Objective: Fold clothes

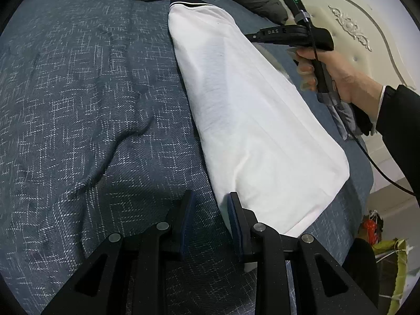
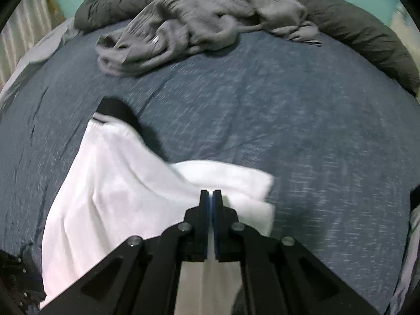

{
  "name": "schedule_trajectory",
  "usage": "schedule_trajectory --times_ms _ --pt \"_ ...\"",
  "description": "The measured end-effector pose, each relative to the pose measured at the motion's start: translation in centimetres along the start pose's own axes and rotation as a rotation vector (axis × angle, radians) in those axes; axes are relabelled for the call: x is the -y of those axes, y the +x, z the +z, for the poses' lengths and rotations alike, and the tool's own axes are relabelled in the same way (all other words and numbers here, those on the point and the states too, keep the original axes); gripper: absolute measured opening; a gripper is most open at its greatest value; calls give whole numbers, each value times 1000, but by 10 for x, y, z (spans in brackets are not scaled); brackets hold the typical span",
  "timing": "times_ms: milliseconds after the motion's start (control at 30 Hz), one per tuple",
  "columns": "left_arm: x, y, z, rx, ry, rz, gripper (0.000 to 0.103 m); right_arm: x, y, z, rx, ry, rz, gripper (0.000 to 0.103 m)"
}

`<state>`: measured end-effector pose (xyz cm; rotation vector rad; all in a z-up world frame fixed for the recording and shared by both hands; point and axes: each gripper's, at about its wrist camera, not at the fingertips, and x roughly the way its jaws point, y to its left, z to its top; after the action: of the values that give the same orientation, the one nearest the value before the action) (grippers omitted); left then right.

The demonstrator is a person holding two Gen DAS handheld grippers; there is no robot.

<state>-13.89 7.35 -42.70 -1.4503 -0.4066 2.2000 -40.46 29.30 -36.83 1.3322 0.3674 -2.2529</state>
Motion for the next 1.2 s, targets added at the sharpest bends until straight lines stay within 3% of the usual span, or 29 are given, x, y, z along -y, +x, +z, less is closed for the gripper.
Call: schedule_trajectory --times_ms 200,500,600,667,800,833,867,933,1200 --pt "-4 3 -9 22 -21 17 28 14 -5 -1 45 21 -61 2" --pt "-2 5 -15 57 -63 39 29 12 13 -4 -18 28 -93 3" --pt "-3 6 -17 66 -78 36 29 27 -6 -11 42 134 -43 17" --pt "-3 7 -18 70 -79 40 29 37 -20 -19 73 193 0 35" --pt "-3 10 -19 71 -83 44 29 46 -34 -41 81 246 82 35" --pt "-3 11 -19 71 -84 45 29 46 -35 -47 77 244 101 34" --pt "-3 12 -19 71 -85 46 29 44 -35 -52 69 236 117 20" --pt "-3 13 -19 71 -86 49 29 42 -32 -59 50 234 122 4" --pt "-17 13 1 75 -91 55 29 58 -29 -67 52 308 1 2"
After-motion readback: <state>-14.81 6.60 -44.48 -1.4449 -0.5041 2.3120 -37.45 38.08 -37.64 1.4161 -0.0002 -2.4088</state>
